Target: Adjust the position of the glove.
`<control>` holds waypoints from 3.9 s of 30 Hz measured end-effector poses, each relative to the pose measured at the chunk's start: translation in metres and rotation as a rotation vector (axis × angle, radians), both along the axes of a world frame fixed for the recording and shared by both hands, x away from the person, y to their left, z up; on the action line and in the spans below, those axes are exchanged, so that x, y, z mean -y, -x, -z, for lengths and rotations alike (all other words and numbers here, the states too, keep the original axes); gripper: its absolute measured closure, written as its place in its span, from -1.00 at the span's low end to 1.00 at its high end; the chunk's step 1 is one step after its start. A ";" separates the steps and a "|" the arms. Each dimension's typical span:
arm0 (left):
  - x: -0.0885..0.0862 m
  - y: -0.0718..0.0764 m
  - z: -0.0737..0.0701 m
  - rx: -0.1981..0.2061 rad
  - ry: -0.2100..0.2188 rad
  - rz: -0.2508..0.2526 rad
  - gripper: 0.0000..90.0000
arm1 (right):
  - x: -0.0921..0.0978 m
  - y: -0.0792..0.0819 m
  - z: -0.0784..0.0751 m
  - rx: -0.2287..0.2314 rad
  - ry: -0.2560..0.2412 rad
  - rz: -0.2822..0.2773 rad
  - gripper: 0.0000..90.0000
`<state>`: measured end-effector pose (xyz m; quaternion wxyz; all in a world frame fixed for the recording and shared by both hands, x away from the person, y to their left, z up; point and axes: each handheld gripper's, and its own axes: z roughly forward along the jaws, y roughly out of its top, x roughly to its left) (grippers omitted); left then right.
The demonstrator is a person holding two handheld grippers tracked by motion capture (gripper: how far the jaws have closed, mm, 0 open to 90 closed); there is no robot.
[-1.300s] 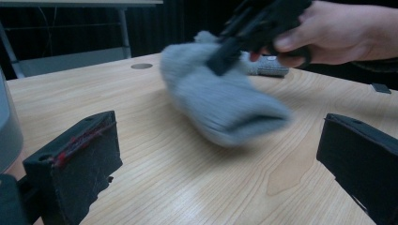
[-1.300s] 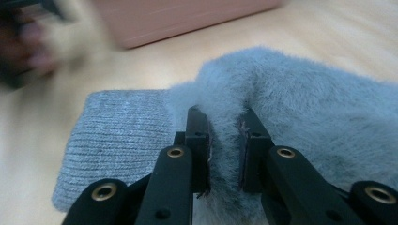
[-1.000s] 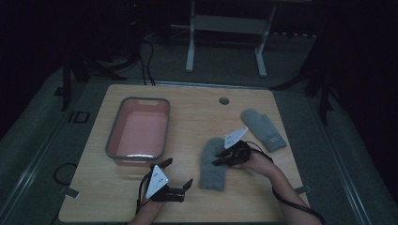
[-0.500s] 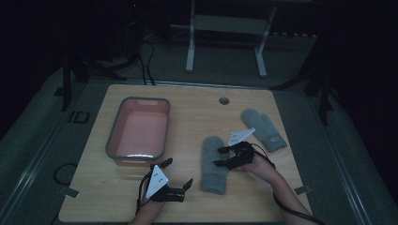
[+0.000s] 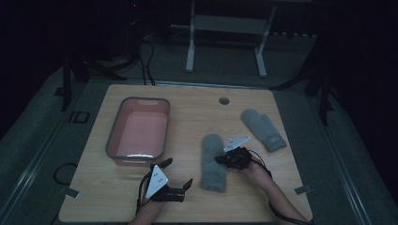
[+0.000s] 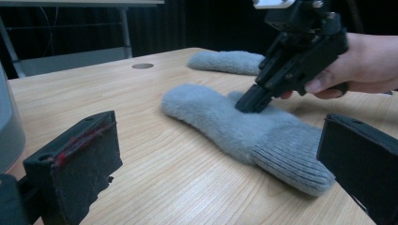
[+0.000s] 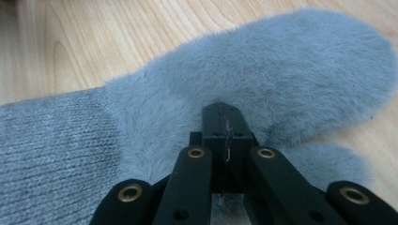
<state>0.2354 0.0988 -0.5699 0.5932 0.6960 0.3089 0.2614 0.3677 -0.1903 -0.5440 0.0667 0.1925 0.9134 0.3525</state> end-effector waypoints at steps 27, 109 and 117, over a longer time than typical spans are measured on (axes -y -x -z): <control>-0.001 0.000 0.000 -0.001 0.000 -0.001 -1.00 | 0.065 -0.019 -0.056 0.126 -0.161 0.198 0.00; 0.000 -0.001 0.000 -0.003 0.006 0.004 -1.00 | 0.117 0.049 -0.028 0.025 -0.146 1.036 0.73; 0.000 0.000 0.000 -0.002 0.007 0.007 -1.00 | 0.114 0.044 0.001 -0.021 -0.108 1.038 0.58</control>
